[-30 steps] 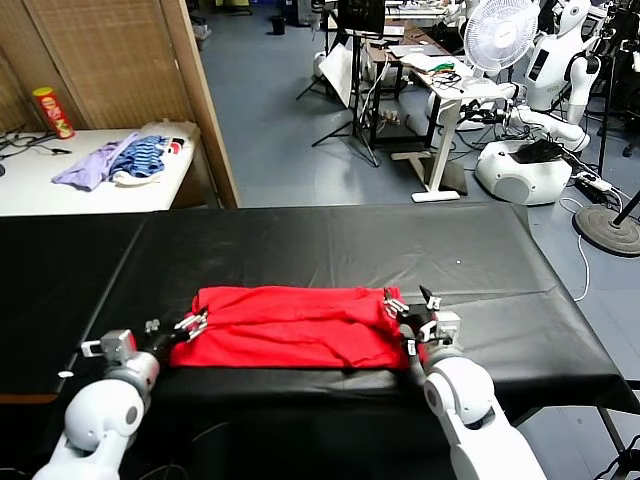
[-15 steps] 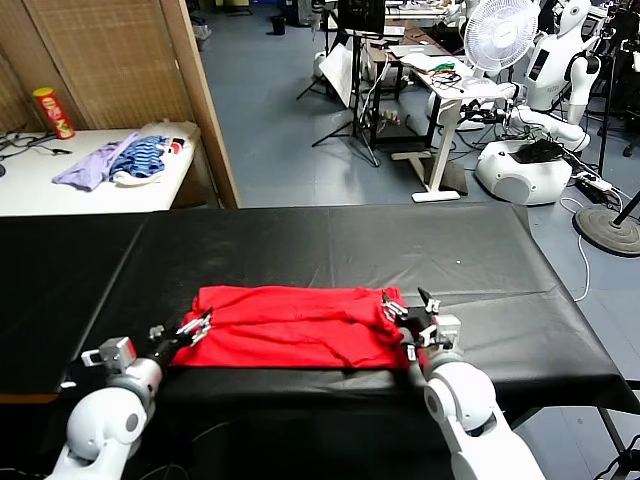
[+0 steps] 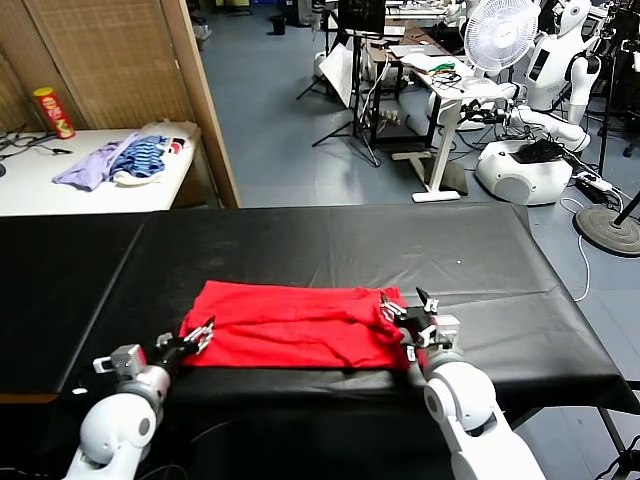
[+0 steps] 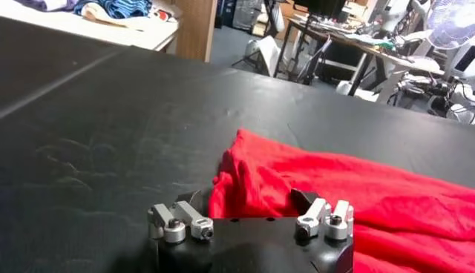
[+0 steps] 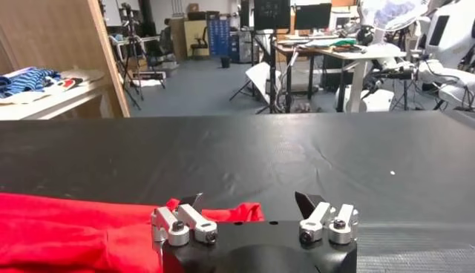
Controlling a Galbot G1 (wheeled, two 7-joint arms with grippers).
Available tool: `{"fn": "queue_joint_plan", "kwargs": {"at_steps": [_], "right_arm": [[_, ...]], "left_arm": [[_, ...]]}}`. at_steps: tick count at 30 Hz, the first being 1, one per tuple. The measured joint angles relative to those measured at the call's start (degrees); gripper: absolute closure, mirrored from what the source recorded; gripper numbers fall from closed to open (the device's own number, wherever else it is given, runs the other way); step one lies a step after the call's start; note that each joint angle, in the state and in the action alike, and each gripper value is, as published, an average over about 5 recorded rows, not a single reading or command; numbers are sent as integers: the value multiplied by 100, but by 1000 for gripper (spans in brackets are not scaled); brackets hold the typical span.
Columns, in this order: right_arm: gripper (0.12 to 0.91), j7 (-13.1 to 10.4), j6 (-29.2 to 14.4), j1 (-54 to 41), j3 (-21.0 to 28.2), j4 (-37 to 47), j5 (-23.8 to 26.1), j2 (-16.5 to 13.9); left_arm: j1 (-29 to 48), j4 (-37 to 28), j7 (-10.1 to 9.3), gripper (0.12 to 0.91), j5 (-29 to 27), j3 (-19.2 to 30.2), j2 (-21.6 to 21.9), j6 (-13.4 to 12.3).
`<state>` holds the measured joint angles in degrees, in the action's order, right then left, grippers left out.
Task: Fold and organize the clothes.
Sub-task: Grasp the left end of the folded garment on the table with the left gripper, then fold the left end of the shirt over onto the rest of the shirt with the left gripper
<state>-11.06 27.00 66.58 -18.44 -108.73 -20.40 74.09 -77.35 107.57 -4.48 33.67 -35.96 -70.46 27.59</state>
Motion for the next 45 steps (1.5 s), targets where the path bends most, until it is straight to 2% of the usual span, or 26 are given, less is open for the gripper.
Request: {"fn": "queue_joint_plan", "kwargs": {"at_steps": [3, 6, 12, 18, 21, 24, 29, 35, 38, 45], "right_arm": [[227, 14, -7, 28, -15, -1, 8, -5], [227, 20, -10, 45, -25, -4, 17, -5], [227, 10, -4, 50, -20, -49, 25, 13], [227, -10, 9, 68, -16, -136, 25, 35], [227, -17, 12, 92, -5, -175, 27, 64], [227, -25, 17, 124, -1, -209, 46, 90], [227, -46, 33, 210, -58, -293, 95, 87], [227, -63, 51, 333, -168, -404, 153, 74], [227, -63, 54, 376, -193, -424, 189, 80], [227, -81, 108, 351, -135, -382, 274, 151]], "left_arm": [[1, -25, 30, 735, -181, 17, -20, -6], [-29, -4, 114, 859, -445, 33, 1, -50], [-41, -30, 156, 870, -1417, -35, 202, -363], [-40, -243, 141, 872, -2649, -365, 799, -732], [-96, -293, 139, 872, -3079, -541, 1141, -776], [-186, -190, 135, 872, -3234, -582, 1319, -645], [-257, 399, 35, 872, -2866, -247, 1154, -221], [-55, 1177, -441, 872, -1558, 669, 630, 146], [109, 1303, -575, 872, -993, 1056, 389, 209], [328, 1296, -587, 872, -394, 1605, -123, 205]]}}
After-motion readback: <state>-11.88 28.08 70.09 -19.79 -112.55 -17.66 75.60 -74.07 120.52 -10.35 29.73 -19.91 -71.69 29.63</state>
